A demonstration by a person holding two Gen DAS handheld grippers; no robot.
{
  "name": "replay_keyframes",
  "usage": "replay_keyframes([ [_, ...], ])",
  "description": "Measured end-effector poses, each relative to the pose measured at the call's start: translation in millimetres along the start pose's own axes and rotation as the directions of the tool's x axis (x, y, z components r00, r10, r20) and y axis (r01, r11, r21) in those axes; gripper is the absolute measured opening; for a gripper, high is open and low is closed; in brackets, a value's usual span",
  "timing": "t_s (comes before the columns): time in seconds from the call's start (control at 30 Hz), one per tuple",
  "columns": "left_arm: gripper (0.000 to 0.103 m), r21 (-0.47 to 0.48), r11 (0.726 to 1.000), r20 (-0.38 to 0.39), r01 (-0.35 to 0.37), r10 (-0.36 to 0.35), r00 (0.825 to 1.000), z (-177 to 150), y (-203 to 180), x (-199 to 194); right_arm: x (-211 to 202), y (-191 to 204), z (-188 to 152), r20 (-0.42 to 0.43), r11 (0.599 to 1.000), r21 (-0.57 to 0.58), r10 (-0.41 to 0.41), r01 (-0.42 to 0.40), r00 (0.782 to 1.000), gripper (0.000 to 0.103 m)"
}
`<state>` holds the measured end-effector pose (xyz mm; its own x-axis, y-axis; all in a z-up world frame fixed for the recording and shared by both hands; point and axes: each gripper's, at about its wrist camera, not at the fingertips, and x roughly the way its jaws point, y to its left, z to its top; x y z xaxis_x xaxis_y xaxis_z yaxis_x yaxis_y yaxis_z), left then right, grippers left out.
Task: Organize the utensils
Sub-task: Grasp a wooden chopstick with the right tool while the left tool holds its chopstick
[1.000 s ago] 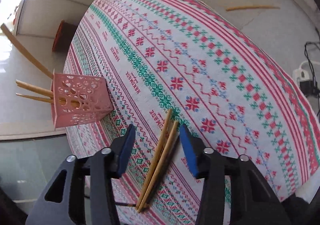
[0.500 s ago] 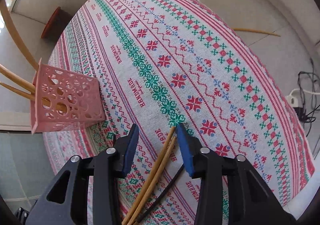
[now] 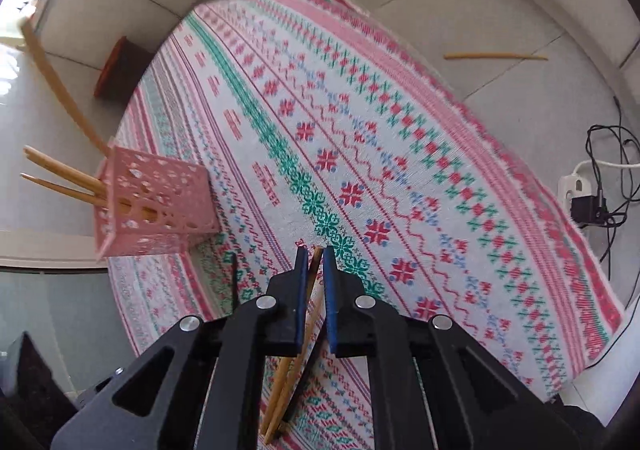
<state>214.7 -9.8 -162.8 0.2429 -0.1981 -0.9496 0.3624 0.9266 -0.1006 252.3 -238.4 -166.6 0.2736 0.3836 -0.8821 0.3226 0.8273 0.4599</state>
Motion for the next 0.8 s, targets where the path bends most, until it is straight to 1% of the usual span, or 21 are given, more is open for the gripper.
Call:
replay_keyframes([
  [0.03, 0.008, 0.006, 1.000, -0.001, 0.000, 0.000, 1.000, 1.9, -3.4, 1.2, -5.9, -1.3, 0.2, 0.005, 1.000, -0.010, 0.007, -0.007, 1.000, 0.008],
  [0.07, 0.008, 0.012, 1.000, -0.003, 0.000, 0.000, 1.000, 3.8, -6.5, 2.8, -8.4, -3.0, 1.5, 0.017, 0.999, -0.034, -0.011, 0.012, 1.000, 0.008],
  [0.1, 0.008, 0.017, 1.000, -0.005, 0.000, 0.000, 1.000, 5.9, -9.8, 5.1, -9.4, -10.0, 2.7, 0.030, 0.997, -0.037, -0.064, 0.065, 0.998, 0.009],
  [0.13, 0.008, 0.018, 1.000, -0.006, 0.000, 0.000, 1.000, 7.8, -11.6, 6.8, -5.7, -22.8, 5.0, 0.022, 0.996, 0.002, -0.093, 0.093, 0.995, 0.009],
  [0.2, 0.008, 0.023, 1.000, -0.006, 0.019, -0.018, 1.000, 11.4, -17.1, 10.0, -1.9, -42.3, 8.3, -0.035, 0.996, 0.074, -0.053, 0.056, 0.998, 0.008],
  [0.23, 0.008, 0.031, 0.999, -0.009, 0.024, -0.023, 1.000, 12.4, -20.7, 11.6, -5.0, -45.0, 8.5, -0.034, 0.996, 0.073, -0.051, 0.054, 0.998, 0.008],
  [0.33, 0.012, 0.056, 0.998, -0.029, 0.029, -0.028, 0.999, 17.1, -32.7, 20.9, -19.2, -39.2, 8.5, 0.011, 0.997, 0.012, -0.080, 0.080, 0.997, 0.006],
  [0.37, 0.012, 0.058, 0.998, -0.038, 0.033, -0.031, 0.999, 18.6, -35.9, 25.6, -20.4, -40.5, 7.7, 0.009, 0.996, 0.008, -0.083, 0.083, 0.996, 0.006],
  [0.43, 0.014, 0.051, 0.998, -0.057, 0.046, -0.043, 0.997, 24.3, -42.0, 35.9, -20.6, -49.3, 5.1, -0.016, 0.995, 0.010, -0.100, 0.100, 0.995, 0.006],
  [0.53, 0.015, 0.030, 0.997, -0.084, 0.066, -0.063, 0.994, 31.7, -47.3, 49.8, -3.7, -60.3, 3.7, -0.068, 0.993, 0.022, -0.117, 0.118, 0.991, 0.006],
  [0.6, 0.015, 0.012, 0.997, -0.109, 0.082, -0.080, 0.991, 34.9, -46.9, 58.0, 3.9, -61.4, 1.8, -0.087, 0.991, 0.023, -0.128, 0.130, 0.988, 0.007],
  [0.63, 0.016, 0.004, 0.996, -0.118, 0.084, -0.082, 0.990, 36.2, -46.2, 61.8, 7.0, -61.8, 0.0, -0.097, 0.991, 0.020, -0.129, 0.132, 0.987, 0.010],
  [0.8, 0.016, 0.013, 0.998, -0.133, 0.063, -0.061, 0.989, 40.4, -48.7, 70.8, 10.9, -59.3, -5.7, -0.115, 0.992, 0.001, -0.125, 0.126, 0.985, 0.012],
])
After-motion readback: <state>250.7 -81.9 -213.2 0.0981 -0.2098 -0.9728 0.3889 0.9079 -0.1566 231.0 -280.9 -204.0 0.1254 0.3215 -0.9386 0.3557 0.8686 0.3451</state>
